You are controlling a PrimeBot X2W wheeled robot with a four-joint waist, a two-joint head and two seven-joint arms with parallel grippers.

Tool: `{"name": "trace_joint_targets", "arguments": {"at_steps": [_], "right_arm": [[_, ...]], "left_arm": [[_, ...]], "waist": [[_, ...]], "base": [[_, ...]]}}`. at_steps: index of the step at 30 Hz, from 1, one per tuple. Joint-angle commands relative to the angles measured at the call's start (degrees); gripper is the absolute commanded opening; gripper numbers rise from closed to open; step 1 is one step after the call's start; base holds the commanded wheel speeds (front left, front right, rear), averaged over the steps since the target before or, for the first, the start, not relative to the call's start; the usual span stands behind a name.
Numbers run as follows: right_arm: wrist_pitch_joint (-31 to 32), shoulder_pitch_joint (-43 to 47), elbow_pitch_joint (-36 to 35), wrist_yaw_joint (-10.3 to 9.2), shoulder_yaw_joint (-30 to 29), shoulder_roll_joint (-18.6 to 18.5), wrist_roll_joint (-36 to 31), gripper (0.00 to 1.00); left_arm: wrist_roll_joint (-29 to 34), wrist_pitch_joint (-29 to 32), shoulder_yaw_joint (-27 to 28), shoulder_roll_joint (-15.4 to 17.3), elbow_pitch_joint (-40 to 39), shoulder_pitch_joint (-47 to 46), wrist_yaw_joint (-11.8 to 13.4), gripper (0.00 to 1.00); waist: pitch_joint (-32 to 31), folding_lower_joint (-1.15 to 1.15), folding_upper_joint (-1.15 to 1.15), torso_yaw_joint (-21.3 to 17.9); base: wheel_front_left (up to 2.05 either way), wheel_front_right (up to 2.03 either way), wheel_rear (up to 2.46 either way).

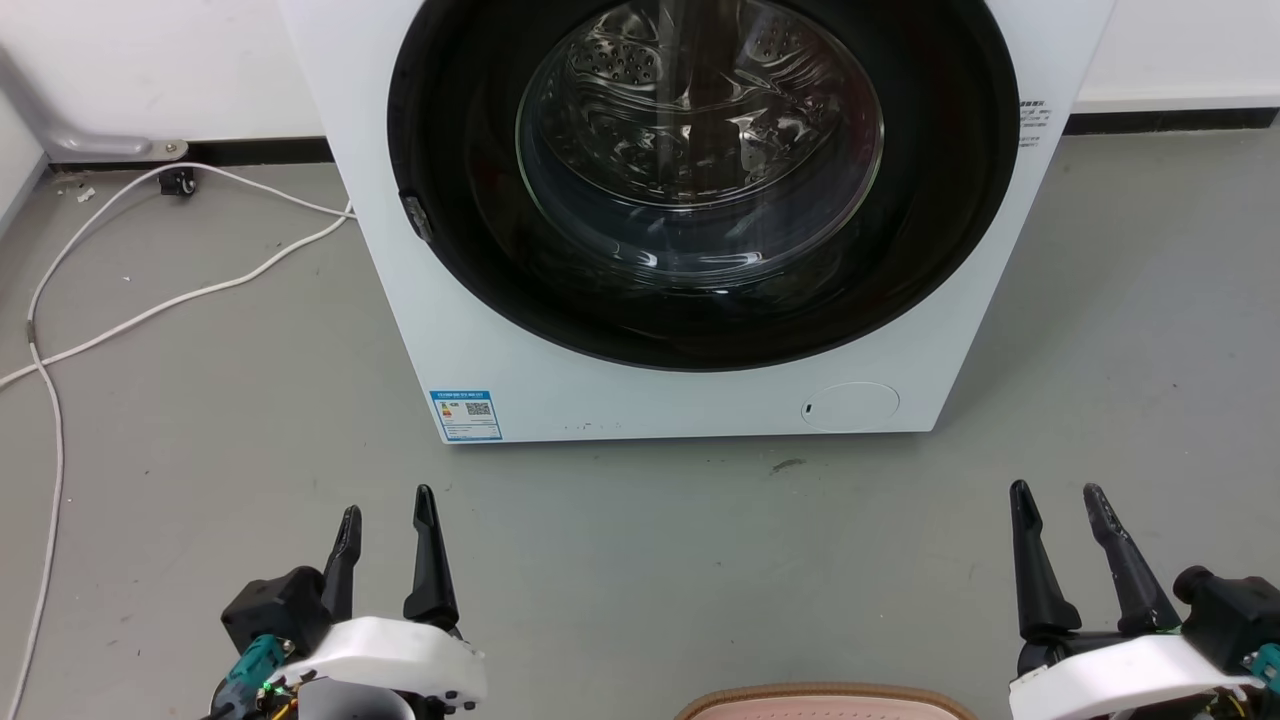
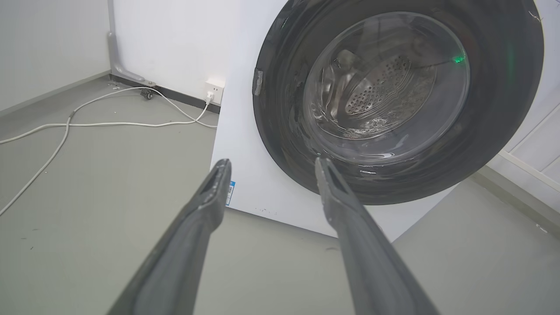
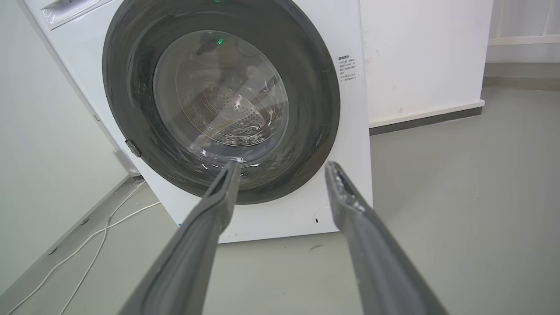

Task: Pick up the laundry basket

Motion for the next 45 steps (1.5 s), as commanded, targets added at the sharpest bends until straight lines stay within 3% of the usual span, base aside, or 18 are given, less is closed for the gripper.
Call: {"name": "trace_joint_targets", "arguments": {"at_steps": [1,27,45], "right_arm": [[-0.6,0.2,-0.8,0.0,0.1,0.0,-1.5,1.0],[-3.7,2.4,-2.6,-0.01,0.0,0.1,-11.4,1.0],[-5.5,3.8,-2.7,-0.01,0.4,0.1,-14.8,1.0]], "left_arm": [[1.5,-0.5,-0.3,0.3,-0.7,0.1,0.4,1.0],[14.5,-3.7,-2.1,0.0,-1.0,1.8,2.3,1.0],[19.6,-5.4,-2.1,-0.4,-0.6,2.9,1.1,1.0]], "waist": [[0.0,0.0,0.0,0.0],[-0.6,0.0,0.0,0.1],[-1.3,0.0,0.0,-0.1]], "base": [[0.0,0.0,0.0],[0.0,0.0,0.0],[0.0,0.0,0.0]]}}
